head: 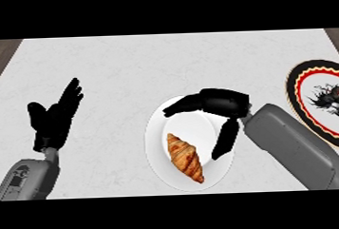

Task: Pick the croissant from the plate and place it in the plate

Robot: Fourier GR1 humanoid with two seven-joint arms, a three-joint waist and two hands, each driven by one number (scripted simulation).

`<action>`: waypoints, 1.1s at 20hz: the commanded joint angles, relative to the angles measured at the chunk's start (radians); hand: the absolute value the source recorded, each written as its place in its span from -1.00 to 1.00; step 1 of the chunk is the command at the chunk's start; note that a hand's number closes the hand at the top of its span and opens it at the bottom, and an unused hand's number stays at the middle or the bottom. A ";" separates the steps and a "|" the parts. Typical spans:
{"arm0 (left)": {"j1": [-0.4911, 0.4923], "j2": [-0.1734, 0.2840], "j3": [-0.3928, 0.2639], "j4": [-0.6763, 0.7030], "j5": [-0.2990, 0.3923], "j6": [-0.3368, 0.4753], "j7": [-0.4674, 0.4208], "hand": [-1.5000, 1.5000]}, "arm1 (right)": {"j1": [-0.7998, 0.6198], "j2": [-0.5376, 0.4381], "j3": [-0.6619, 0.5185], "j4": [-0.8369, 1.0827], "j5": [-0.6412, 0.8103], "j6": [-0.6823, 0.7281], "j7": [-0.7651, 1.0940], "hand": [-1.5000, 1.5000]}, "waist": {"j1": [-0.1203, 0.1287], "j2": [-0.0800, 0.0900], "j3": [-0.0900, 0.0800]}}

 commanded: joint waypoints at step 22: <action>0.052 -0.009 0.060 -0.132 -0.033 -0.036 0.109 0.00 | -0.086 0.139 0.145 -0.008 0.559 0.152 0.186 -1.00 | -0.030 -0.008 0.000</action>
